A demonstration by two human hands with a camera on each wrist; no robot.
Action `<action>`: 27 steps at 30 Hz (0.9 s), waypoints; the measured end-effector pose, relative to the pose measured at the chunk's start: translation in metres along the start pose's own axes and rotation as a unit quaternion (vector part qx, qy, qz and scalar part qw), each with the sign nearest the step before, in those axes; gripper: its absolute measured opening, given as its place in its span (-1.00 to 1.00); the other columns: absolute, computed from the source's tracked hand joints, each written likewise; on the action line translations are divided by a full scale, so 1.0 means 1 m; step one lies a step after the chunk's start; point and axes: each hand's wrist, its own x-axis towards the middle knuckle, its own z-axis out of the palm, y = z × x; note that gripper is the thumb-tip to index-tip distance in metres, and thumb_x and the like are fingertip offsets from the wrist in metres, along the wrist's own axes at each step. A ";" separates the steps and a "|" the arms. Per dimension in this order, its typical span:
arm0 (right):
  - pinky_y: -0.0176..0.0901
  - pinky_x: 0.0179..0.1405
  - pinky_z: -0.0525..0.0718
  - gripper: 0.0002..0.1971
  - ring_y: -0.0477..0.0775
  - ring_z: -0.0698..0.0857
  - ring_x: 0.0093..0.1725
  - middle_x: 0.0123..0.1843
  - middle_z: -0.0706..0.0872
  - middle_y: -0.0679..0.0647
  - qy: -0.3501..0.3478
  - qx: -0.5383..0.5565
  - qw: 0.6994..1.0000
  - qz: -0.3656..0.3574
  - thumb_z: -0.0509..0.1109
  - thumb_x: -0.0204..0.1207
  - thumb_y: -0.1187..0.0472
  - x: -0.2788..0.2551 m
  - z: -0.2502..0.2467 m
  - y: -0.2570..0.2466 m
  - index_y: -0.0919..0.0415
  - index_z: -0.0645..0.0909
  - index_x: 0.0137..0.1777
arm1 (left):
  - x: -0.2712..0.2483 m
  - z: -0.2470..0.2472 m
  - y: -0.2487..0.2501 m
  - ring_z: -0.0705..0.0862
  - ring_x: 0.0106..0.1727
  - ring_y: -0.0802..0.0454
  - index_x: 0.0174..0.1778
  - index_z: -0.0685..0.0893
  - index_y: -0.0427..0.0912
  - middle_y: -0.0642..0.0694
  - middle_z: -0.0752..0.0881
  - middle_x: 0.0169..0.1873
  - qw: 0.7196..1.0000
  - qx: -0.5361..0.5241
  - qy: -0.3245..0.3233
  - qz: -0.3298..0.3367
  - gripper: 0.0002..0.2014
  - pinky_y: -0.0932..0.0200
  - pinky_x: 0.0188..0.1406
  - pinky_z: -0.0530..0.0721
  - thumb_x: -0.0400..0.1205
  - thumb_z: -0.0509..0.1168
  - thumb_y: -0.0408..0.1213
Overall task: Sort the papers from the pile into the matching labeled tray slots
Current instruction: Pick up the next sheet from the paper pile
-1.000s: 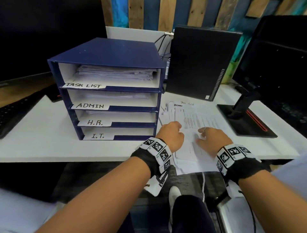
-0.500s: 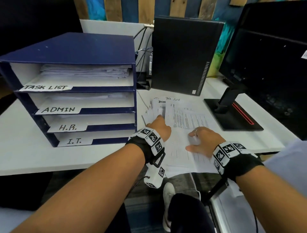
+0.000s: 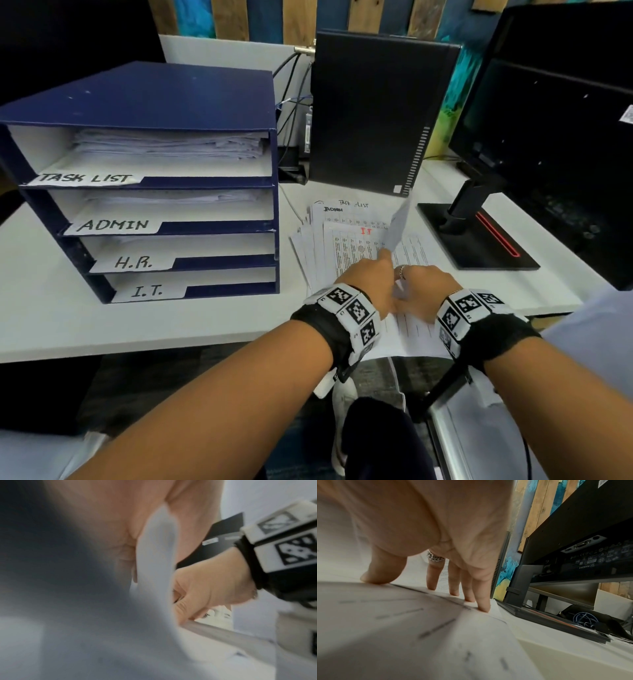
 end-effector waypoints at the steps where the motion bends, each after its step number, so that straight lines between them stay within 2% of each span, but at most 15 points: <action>1: -0.12 0.17 0.58 -0.41 0.09 0.65 0.25 0.35 0.69 0.04 -0.002 0.004 1.000 0.000 0.50 0.49 -0.18 -0.001 -0.001 0.001 -0.02 0.52 0.48 | 0.003 0.001 -0.003 0.59 0.15 -0.27 0.60 0.18 -0.24 -0.25 0.60 0.06 0.999 -0.024 0.007 -0.034 -0.35 -0.10 0.07 0.66 0.60 0.27 -0.47; 3: -0.08 0.30 0.57 -0.37 0.10 0.62 0.35 0.42 0.64 0.03 -0.009 0.007 1.000 0.001 0.50 0.48 -0.22 -0.003 -0.002 0.001 -0.06 0.48 0.51 | 0.012 -0.002 -0.007 0.40 0.41 -0.34 0.63 0.17 -0.20 -0.28 0.47 0.38 0.989 -0.063 0.013 -0.131 -0.38 -0.17 0.35 0.51 0.65 0.23 -0.37; 4: -0.07 0.33 0.56 -0.35 0.11 0.60 0.37 0.44 0.61 0.04 -0.012 0.008 1.000 0.002 0.50 0.48 -0.25 -0.003 -0.003 0.001 -0.06 0.48 0.52 | 0.017 -0.003 -0.009 0.33 0.47 -0.36 0.63 0.19 -0.19 -0.30 0.38 0.47 0.981 -0.071 0.012 -0.180 -0.41 -0.20 0.44 0.43 0.68 0.21 -0.31; 6: -0.06 0.34 0.56 -0.33 0.12 0.59 0.39 0.47 0.60 0.05 -0.015 0.009 1.000 0.002 0.50 0.47 -0.27 -0.003 -0.003 0.001 -0.06 0.47 0.52 | 0.027 -0.006 -0.013 0.29 0.51 -0.38 0.61 0.25 -0.17 -0.33 0.33 0.52 0.966 -0.078 0.007 -0.247 -0.46 -0.28 0.52 0.32 0.70 0.20 -0.21; 8: -0.06 0.33 0.56 -0.32 0.11 0.60 0.38 0.47 0.59 0.05 -0.017 0.008 1.000 0.000 0.50 0.46 -0.28 -0.003 -0.005 0.000 -0.05 0.46 0.52 | 0.038 -0.004 -0.019 0.34 0.50 -0.38 0.56 0.32 -0.16 -0.32 0.40 0.49 0.958 -0.080 0.004 -0.274 -0.50 -0.28 0.54 0.27 0.69 0.20 -0.17; 12: -0.09 0.28 0.57 -0.33 0.11 0.61 0.36 0.45 0.61 0.05 -0.016 0.002 1.000 -0.005 0.50 0.47 -0.28 -0.002 -0.005 0.001 -0.04 0.46 0.51 | 0.050 -0.005 -0.026 0.56 0.38 -0.27 0.30 0.57 -0.28 -0.27 0.63 0.32 0.959 -0.110 0.019 -0.261 -0.71 -0.16 0.48 0.44 0.67 0.21 -0.31; 16: -0.10 0.22 0.58 -0.33 0.11 0.63 0.32 0.41 0.63 0.05 -0.012 0.002 1.000 -0.005 0.48 0.46 -0.30 0.001 -0.001 0.001 -0.06 0.45 0.52 | 0.051 -0.014 -0.028 0.61 0.36 -0.24 0.12 0.60 -0.37 -0.25 0.66 0.28 0.959 -0.147 0.038 -0.238 -0.83 -0.07 0.39 0.56 0.71 0.20 -0.36; 17: -0.10 0.21 0.58 -0.32 0.10 0.63 0.31 0.41 0.63 0.05 -0.012 0.001 1.000 -0.006 0.46 0.47 -0.31 0.001 -0.001 0.001 -0.07 0.44 0.52 | 0.051 -0.015 -0.029 0.63 0.33 -0.22 0.09 0.60 -0.39 -0.24 0.67 0.23 0.959 -0.164 0.044 -0.228 -0.83 0.00 0.34 0.59 0.72 0.19 -0.36; 19: -0.10 0.20 0.57 -0.32 0.11 0.63 0.32 0.42 0.63 0.05 -0.013 -0.004 1.000 -0.009 0.44 0.49 -0.31 -0.001 -0.002 0.001 -0.05 0.42 0.55 | 0.048 -0.015 -0.030 0.67 0.20 -0.18 0.19 0.62 -0.41 -0.21 0.67 0.00 0.963 -0.172 0.052 -0.200 -0.76 0.14 0.13 0.60 0.75 0.18 -0.32; 20: -0.11 0.22 0.56 -0.32 0.11 0.63 0.33 0.44 0.61 0.05 -0.014 -0.001 1.000 -0.010 0.43 0.51 -0.30 -0.002 -0.001 0.001 -0.04 0.41 0.56 | 0.046 -0.016 -0.031 0.67 0.16 -0.15 0.19 0.63 -0.38 -0.18 0.67 -0.06 0.967 -0.163 0.060 -0.189 -0.76 0.16 0.05 0.58 0.75 0.18 -0.30; 22: -0.10 0.32 0.52 -0.33 0.11 0.58 0.42 0.53 0.52 0.05 -0.019 0.018 1.000 -0.013 0.42 0.56 -0.24 -0.005 -0.001 0.001 0.00 0.37 0.59 | 0.045 -0.016 -0.033 0.68 0.14 -0.10 -0.09 0.58 -0.20 -0.08 0.66 -0.12 0.962 -0.171 0.099 -0.190 -0.89 0.19 -0.06 0.53 0.73 0.23 -0.30; 23: -0.09 0.40 0.48 -0.33 0.10 0.53 0.48 0.58 0.47 0.05 -0.023 0.035 0.999 -0.017 0.43 0.57 -0.20 -0.009 0.000 0.000 0.03 0.36 0.60 | 0.043 -0.016 -0.034 0.67 0.09 -0.06 -0.20 0.51 -0.14 -0.01 0.61 -0.19 0.957 -0.183 0.123 -0.188 -0.84 0.21 -0.09 0.50 0.71 0.26 -0.32; 24: -0.09 0.47 0.43 -0.33 0.10 0.49 0.53 0.62 0.43 0.04 -0.024 0.058 0.998 -0.020 0.44 0.58 -0.17 -0.009 0.002 0.002 0.05 0.36 0.61 | 0.042 -0.016 -0.033 0.63 0.03 -0.02 -0.21 0.50 -0.11 0.03 0.58 -0.21 0.950 -0.201 0.145 -0.188 -0.84 0.24 -0.11 0.47 0.69 0.28 -0.34; 25: -0.08 0.52 0.40 -0.33 0.09 0.46 0.55 0.63 0.41 0.03 -0.017 0.089 0.996 -0.021 0.45 0.57 -0.16 -0.009 0.003 0.003 0.06 0.37 0.61 | 0.039 -0.016 -0.032 0.61 -0.02 0.02 -0.11 0.56 -0.10 0.04 0.59 -0.15 0.941 -0.225 0.174 -0.182 -0.91 0.28 -0.12 0.46 0.67 0.30 -0.37; 27: -0.01 0.58 0.38 -0.36 0.11 0.45 0.57 0.62 0.43 0.04 0.036 0.161 0.986 -0.018 0.46 0.58 -0.14 -0.009 -0.001 0.008 0.09 0.42 0.59 | 0.026 -0.017 -0.031 0.60 -0.18 0.11 0.14 0.60 -0.10 0.03 0.60 -0.06 0.921 -0.272 0.230 -0.159 -0.81 0.38 -0.22 0.46 0.66 0.30 -0.41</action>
